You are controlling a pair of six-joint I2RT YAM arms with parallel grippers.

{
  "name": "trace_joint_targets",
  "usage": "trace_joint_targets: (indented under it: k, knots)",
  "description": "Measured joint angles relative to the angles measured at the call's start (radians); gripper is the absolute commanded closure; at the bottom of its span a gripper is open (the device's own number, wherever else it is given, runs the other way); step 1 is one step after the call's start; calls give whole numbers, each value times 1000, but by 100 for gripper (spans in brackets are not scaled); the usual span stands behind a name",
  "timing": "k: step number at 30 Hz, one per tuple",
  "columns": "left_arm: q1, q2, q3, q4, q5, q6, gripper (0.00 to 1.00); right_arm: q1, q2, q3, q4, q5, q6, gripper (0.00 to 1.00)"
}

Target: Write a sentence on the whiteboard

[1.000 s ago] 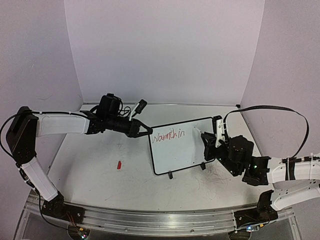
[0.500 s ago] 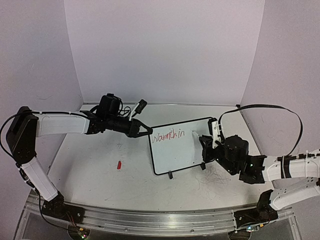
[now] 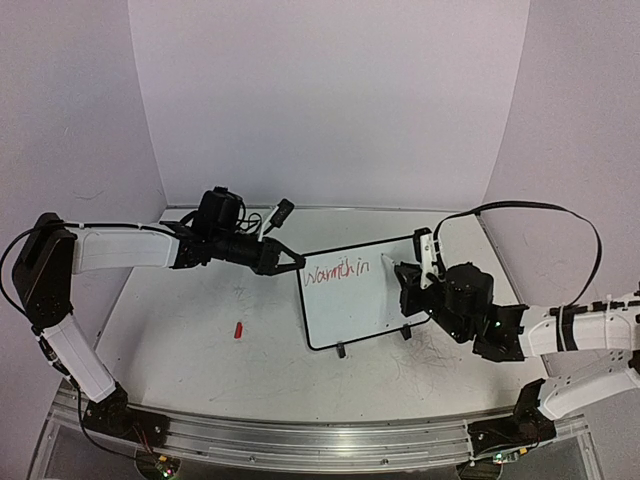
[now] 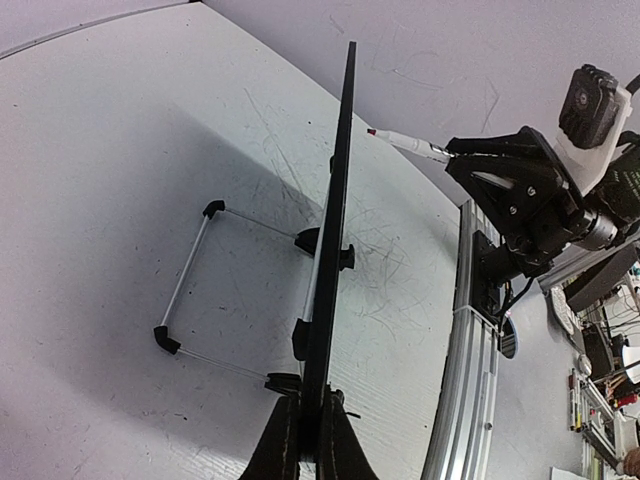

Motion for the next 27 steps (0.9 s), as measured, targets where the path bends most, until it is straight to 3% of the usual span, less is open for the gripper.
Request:
trace_joint_targets:
  k: [27]
  knots:
    - [0, 0, 0, 0, 8, -1, 100, -7, 70, 24, 18, 22, -2, 100]
